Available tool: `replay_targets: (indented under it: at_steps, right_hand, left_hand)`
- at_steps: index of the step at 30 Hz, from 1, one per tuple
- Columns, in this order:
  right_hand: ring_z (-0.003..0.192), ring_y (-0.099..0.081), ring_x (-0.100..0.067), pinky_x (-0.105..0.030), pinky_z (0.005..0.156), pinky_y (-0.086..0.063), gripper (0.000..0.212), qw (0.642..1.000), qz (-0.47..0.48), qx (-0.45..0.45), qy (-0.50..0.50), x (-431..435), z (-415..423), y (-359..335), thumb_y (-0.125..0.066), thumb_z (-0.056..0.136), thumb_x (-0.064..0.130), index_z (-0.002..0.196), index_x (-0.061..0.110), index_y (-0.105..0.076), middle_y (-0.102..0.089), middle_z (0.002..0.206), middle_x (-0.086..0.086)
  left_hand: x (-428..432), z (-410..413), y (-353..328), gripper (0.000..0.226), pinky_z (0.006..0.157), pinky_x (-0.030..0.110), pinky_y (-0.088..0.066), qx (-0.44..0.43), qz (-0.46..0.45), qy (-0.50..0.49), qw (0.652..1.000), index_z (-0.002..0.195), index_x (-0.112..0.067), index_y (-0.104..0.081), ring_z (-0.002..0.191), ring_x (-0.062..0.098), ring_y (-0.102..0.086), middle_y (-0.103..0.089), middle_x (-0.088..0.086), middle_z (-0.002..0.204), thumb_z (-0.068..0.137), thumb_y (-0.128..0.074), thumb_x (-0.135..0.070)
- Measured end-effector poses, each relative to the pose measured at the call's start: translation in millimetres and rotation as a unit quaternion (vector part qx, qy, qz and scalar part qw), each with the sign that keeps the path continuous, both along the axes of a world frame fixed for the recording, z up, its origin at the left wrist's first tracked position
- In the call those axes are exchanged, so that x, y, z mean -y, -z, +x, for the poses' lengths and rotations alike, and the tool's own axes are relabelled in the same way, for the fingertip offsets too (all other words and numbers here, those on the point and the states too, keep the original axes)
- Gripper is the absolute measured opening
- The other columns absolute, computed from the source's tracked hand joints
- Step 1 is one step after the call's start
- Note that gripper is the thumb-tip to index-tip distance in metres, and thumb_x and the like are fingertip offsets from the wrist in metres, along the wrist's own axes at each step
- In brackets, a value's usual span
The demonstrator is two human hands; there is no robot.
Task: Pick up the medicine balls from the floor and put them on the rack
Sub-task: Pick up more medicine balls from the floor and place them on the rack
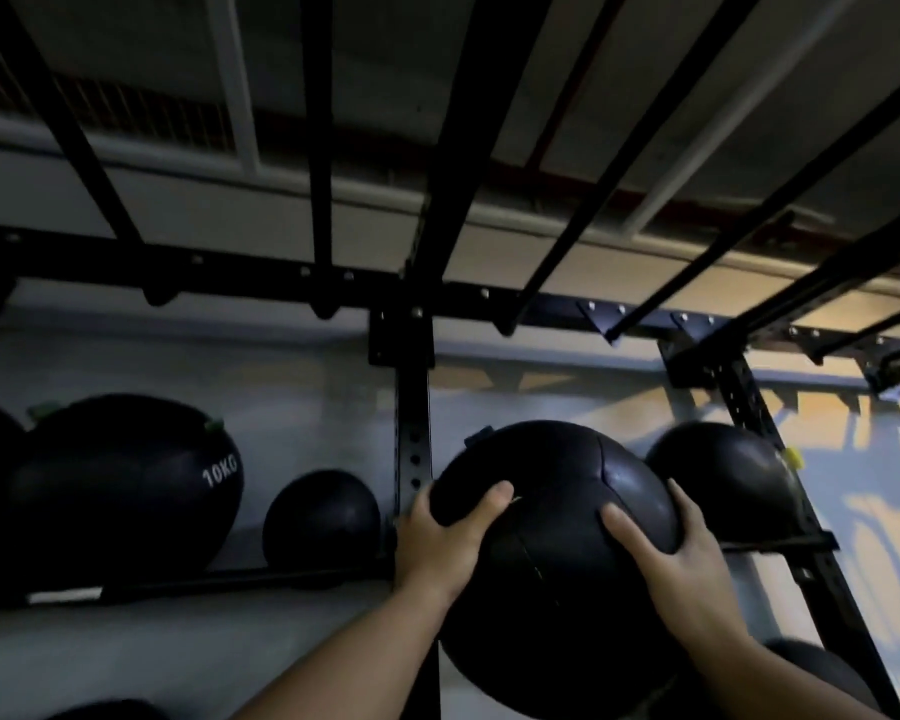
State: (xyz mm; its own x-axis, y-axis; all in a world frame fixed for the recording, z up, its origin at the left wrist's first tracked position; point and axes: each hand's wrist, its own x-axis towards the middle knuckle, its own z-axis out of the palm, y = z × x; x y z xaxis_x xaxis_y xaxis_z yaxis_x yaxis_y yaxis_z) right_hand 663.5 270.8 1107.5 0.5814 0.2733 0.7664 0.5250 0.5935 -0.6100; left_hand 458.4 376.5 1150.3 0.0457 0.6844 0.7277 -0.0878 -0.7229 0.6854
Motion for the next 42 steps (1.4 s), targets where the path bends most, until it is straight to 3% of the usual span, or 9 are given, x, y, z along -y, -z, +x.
replay_targets:
  at_steps: [10,16,21,26,31,35,37,39,42]
  right_hand:
    - [0.143,-0.052,-0.03,-0.049,0.119,-0.043,0.142,0.997,0.008,0.073,-0.009,24.0,47.3,-67.7,-0.065,0.041,0.105,0.162,0.038,-0.034,-0.051,0.16,-0.003]
    - [0.14,-0.054,-0.028,-0.041,0.119,-0.041,0.129,0.998,-0.016,0.05,-0.042,0.3,92.2,-16.8,-0.069,0.053,0.096,0.161,0.033,-0.038,-0.054,0.155,-0.006]
    - [0.143,-0.052,-0.029,-0.044,0.12,-0.04,0.139,0.994,-0.055,0.038,-0.082,-29.4,138.8,33.7,-0.07,0.045,0.099,0.163,0.033,-0.037,-0.053,0.157,-0.007]
    - [0.143,-0.052,-0.028,-0.046,0.119,-0.041,0.142,0.988,-0.112,0.029,-0.105,-66.8,172.2,79.3,-0.068,0.041,0.102,0.162,0.035,-0.037,-0.054,0.157,-0.006]
    - [0.14,-0.053,-0.033,-0.051,0.117,-0.042,0.143,0.981,-0.158,0.021,-0.107,-112.9,191.2,110.8,-0.062,0.037,0.107,0.16,0.039,-0.037,-0.055,0.153,-0.009]
    - [0.138,-0.054,-0.03,-0.048,0.117,-0.043,0.141,0.981,-0.161,0.003,-0.111,-157.8,198.6,119.2,-0.065,0.039,0.104,0.16,0.036,-0.038,-0.055,0.151,-0.008]
    - [0.138,-0.055,-0.029,-0.05,0.118,-0.043,0.143,0.982,-0.159,-0.009,-0.105,-180.6,198.6,118.8,-0.066,0.038,0.105,0.16,0.036,-0.039,-0.055,0.151,-0.006]
    - [0.14,-0.053,-0.03,-0.052,0.119,-0.042,0.14,0.981,-0.166,-0.018,-0.101,-204.6,199.8,117.3,-0.068,0.043,0.103,0.161,0.034,-0.038,-0.055,0.151,-0.007]
    - [0.14,-0.054,-0.034,-0.056,0.117,-0.044,0.128,0.98,-0.18,-0.013,-0.082,-245.4,202.3,120.8,-0.071,0.054,0.098,0.159,0.033,-0.038,-0.057,0.148,-0.01]
  left_hand:
    - [34.8,33.9,-42.1,0.128,0.105,0.048,-0.061,0.063,-0.007,0.009,0.998,0.141,-0.036,-0.067,0.118,0.029,-0.075,-0.074,0.002,0.137,0.03,-0.08,-0.1]
    - [43.0,75.2,4.8,0.136,0.112,0.049,-0.056,0.049,-0.03,-0.035,0.998,0.142,-0.033,-0.062,0.126,0.029,-0.069,-0.068,0.002,0.141,0.027,-0.073,-0.105]
    - [23.6,121.5,62.3,0.13,0.111,0.052,-0.055,0.027,-0.068,-0.054,0.996,0.146,-0.032,-0.059,0.125,0.029,-0.068,-0.069,0.002,0.139,0.037,-0.075,-0.101]
    - [-16.4,157.9,112.2,0.151,0.114,0.053,-0.053,0.026,-0.13,-0.086,0.987,0.155,-0.035,-0.051,0.134,0.029,-0.063,-0.059,0.001,0.15,0.023,-0.067,-0.108]
    - [-55.5,174.8,137.5,0.152,0.115,0.052,-0.051,0.005,-0.149,-0.103,0.983,0.16,-0.032,-0.046,0.139,0.031,-0.059,-0.052,0.004,0.159,0.029,-0.069,-0.107]
    - [-101.3,182.7,142.2,0.127,0.12,0.051,-0.045,-0.014,-0.156,-0.1,0.983,0.169,-0.029,-0.035,0.152,0.034,-0.047,-0.034,0.006,0.172,0.063,-0.079,-0.085]
    - [-125.2,183.3,144.1,0.128,0.122,0.051,-0.044,-0.029,-0.15,-0.091,0.984,0.17,-0.028,-0.033,0.154,0.033,-0.045,-0.031,0.006,0.174,0.065,-0.081,-0.082]
    - [-144.3,181.3,149.3,0.134,0.123,0.049,-0.043,-0.059,-0.127,-0.084,0.986,0.169,-0.03,-0.033,0.153,0.031,-0.045,-0.033,0.006,0.17,0.058,-0.083,-0.085]
    - [-174.5,172.1,167.5,0.175,0.126,0.054,-0.039,-0.139,-0.122,-0.095,0.978,0.17,-0.036,-0.021,0.156,0.031,-0.037,-0.024,0.004,0.171,0.018,-0.076,-0.101]
